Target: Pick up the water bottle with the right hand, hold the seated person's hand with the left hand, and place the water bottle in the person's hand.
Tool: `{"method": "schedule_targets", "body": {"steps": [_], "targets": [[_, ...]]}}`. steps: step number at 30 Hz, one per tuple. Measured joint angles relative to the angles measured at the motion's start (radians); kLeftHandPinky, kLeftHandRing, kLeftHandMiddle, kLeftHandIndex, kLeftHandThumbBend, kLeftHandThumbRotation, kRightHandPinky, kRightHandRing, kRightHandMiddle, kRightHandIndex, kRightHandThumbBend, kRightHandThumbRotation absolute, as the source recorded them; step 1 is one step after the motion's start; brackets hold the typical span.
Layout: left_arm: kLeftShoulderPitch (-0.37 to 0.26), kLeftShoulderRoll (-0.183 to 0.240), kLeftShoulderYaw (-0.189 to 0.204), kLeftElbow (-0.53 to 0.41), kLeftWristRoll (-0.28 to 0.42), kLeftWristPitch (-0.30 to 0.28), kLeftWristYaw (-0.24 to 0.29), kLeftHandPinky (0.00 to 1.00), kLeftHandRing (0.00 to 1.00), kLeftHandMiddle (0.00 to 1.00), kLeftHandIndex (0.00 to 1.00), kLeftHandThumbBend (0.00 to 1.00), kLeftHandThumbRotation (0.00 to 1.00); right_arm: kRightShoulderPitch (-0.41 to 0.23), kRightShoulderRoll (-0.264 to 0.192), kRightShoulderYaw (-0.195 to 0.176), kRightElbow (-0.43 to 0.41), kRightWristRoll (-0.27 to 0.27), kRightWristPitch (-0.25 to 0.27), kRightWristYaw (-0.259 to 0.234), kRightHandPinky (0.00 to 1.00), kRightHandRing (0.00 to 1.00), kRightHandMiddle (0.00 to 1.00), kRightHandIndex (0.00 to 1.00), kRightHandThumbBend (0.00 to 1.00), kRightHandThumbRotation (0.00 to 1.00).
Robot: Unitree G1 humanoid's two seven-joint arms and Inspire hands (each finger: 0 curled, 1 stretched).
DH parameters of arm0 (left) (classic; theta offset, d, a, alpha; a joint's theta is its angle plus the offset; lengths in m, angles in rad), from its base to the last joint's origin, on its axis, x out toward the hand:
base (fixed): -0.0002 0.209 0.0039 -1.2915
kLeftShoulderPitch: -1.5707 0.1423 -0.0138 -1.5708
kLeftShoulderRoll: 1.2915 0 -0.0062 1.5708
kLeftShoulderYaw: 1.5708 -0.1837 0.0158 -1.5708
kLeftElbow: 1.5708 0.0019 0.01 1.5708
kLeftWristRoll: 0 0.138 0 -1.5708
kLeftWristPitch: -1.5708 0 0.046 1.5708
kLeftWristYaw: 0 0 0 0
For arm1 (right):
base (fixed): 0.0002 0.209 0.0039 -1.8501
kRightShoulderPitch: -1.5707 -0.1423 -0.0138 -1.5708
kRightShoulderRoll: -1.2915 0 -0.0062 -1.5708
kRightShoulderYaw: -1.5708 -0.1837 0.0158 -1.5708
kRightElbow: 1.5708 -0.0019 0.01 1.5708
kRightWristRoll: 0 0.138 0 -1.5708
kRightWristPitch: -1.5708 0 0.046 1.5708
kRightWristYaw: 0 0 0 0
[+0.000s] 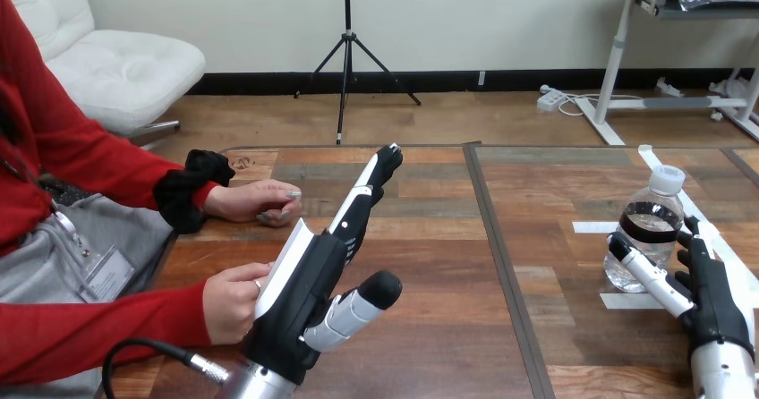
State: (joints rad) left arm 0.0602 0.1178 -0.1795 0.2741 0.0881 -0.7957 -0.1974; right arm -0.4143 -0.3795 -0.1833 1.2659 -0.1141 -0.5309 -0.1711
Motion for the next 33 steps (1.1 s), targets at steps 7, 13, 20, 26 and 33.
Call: {"method": "schedule_targets", "body": {"steps": [7, 13, 20, 26, 33], "targets": [[0.011, -0.001, 0.000, -0.001, 0.004, -0.007, 0.007, 0.96, 1.00, 1.00, 1.00, 0.94, 1.00, -0.025, -0.005, 0.000, 0.008, 0.000, 0.031, 0.006, 0.98, 0.99, 0.98, 1.00, 1.00, 0.56], [0.020, -0.002, 0.000, -0.003, 0.007, -0.008, 0.012, 0.95, 1.00, 1.00, 1.00, 0.95, 1.00, -0.049, -0.009, 0.005, 0.018, -0.001, 0.065, 0.009, 0.96, 0.99, 0.99, 1.00, 1.00, 0.54], [0.033, -0.003, 0.001, -0.016, 0.039, -0.010, 0.034, 0.91, 1.00, 1.00, 1.00, 0.93, 1.00, -0.082, -0.011, 0.000, 0.031, 0.011, 0.104, 0.036, 0.95, 0.99, 0.99, 1.00, 1.00, 0.48], [0.048, -0.009, -0.001, -0.039, 0.051, -0.013, 0.049, 0.88, 0.99, 1.00, 1.00, 0.92, 1.00, -0.111, -0.011, -0.001, 0.039, 0.018, 0.145, 0.042, 0.92, 0.96, 0.98, 1.00, 1.00, 0.44], [0.056, -0.024, -0.004, -0.045, 0.047, -0.029, 0.059, 0.87, 0.99, 1.00, 1.00, 0.89, 0.99, -0.142, -0.011, -0.005, 0.048, 0.024, 0.184, 0.048, 0.83, 0.89, 0.93, 0.96, 1.00, 0.33]]}}
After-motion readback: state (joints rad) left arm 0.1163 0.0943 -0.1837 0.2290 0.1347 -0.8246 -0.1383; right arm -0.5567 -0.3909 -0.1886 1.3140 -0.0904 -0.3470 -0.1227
